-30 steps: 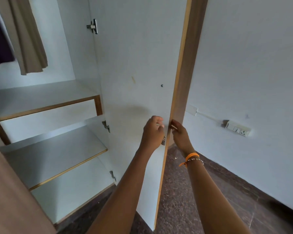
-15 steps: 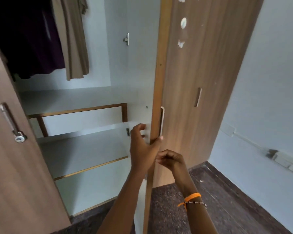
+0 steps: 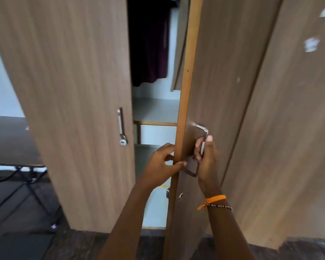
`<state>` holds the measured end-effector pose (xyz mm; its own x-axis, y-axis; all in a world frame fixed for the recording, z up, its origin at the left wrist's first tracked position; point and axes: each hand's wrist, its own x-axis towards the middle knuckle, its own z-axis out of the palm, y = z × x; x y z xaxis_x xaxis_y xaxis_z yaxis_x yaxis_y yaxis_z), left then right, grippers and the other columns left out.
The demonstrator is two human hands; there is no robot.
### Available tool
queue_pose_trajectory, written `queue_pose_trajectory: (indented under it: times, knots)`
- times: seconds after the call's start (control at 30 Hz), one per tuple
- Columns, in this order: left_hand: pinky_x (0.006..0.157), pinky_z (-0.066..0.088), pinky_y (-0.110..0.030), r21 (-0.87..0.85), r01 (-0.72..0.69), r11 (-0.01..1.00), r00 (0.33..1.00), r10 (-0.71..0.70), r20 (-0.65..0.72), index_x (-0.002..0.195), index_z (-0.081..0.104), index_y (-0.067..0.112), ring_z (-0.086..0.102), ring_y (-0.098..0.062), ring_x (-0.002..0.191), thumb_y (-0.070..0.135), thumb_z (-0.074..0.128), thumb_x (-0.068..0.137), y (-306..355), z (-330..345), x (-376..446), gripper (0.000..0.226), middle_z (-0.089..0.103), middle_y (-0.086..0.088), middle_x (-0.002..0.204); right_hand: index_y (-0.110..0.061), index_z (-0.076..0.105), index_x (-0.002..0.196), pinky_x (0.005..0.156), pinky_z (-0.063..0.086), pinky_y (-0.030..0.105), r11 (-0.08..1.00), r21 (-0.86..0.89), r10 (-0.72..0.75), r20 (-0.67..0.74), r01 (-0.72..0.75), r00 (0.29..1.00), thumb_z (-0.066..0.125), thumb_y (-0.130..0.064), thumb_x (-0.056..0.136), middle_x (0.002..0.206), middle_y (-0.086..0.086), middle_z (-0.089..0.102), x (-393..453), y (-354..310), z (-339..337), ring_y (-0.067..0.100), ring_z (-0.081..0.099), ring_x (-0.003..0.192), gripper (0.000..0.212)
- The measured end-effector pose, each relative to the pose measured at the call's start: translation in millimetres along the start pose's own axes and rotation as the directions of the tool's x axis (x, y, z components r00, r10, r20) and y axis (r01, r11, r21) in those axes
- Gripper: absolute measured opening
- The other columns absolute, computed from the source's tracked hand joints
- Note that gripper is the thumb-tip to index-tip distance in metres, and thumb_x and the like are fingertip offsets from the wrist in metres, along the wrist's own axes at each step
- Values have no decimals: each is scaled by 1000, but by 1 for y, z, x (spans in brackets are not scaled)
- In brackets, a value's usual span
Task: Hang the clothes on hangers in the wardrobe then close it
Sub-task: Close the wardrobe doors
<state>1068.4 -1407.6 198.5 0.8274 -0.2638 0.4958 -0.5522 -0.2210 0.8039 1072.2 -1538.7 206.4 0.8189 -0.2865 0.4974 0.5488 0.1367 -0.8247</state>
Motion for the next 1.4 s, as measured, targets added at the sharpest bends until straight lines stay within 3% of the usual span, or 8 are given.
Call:
queue_pose_trajectory:
  times: [0.17, 0.3, 0.43, 0.6, 0.7, 1.03, 1.17, 1.4]
  knots:
    - [76, 50, -29, 287, 50, 956, 983, 4, -184, 102, 67, 19, 56, -1, 84, 30, 75, 76, -61, -75, 36, 28, 58, 13, 96, -17, 41, 66, 44, 25, 14, 996, -39, 78, 11, -78, 997, 31, -45, 91, 50, -15, 32, 35, 51, 85, 1, 27, 44, 39]
    - [92, 40, -31, 553, 206, 807, 942, -10, -336, 122, 57, 25, 48, -19, 113, 43, 73, 77, -96, -107, 65, 51, 53, 5, 125, -20, 44, 68, 46, 30, 14, 986, -169, 7, -41, -14, 999, 32, -38, 97, 56, -10, 36, 63, 82, 134, 1, 34, 45, 36]
    - [114, 17, -42, 696, 350, 627, 895, -4, -446, 147, 27, 20, 22, -27, 140, 60, 67, 74, -120, -135, 101, 93, 27, -6, 151, -21, 46, 72, 51, 36, 22, 897, -437, -116, -90, 65, 989, 28, -37, 102, 57, -8, 43, 97, 118, 166, 5, 43, 48, 39]
    - [114, -12, -47, 774, 361, 520, 918, -50, -394, 148, -15, 11, -16, -32, 145, 72, 59, 68, -155, -165, 149, 126, -16, -13, 158, -1, 58, 83, 51, 40, 34, 782, -578, -313, -39, 234, 949, 23, -41, 97, 58, 4, 53, 139, 155, 192, 21, 51, 50, 54]
    - [111, -14, -45, 824, 299, 480, 936, 19, -351, 142, -22, 11, -20, -30, 143, 72, 56, 70, -178, -172, 174, 122, -20, -12, 155, 3, 60, 92, 54, 42, 37, 719, -650, -378, -70, 246, 923, 17, -45, 92, 68, 18, 63, 162, 174, 206, 37, 59, 61, 64]
    - [110, 13, -53, 851, 108, 515, 898, 316, -305, 149, 13, 12, -1, -34, 142, 57, 42, 83, -246, -169, 214, 85, 8, -14, 155, -1, 59, 96, 49, 43, 33, 635, -743, -487, -170, 213, 857, 29, -31, 97, 62, 13, 62, 202, 212, 234, 36, 59, 52, 43]
    - [108, 18, -58, 881, 5, 474, 878, 420, -230, 145, 23, 15, 9, -39, 140, 49, 44, 87, -263, -170, 225, 71, 19, -9, 151, 1, 54, 112, 73, 46, 47, 551, -807, -543, -155, 212, 825, 36, -23, 92, 97, 22, 60, 215, 231, 233, 38, 56, 86, 36]
    - [115, 14, -50, 825, -83, 558, 813, 517, -268, 144, 26, 12, -4, -26, 147, 44, 35, 99, -281, -167, 237, 56, 21, -3, 153, 0, 14, 142, 119, 9, 40, 359, -802, -661, 142, 477, 736, 40, 0, 91, 147, 16, 16, 231, 253, 227, 24, 13, 144, 57]
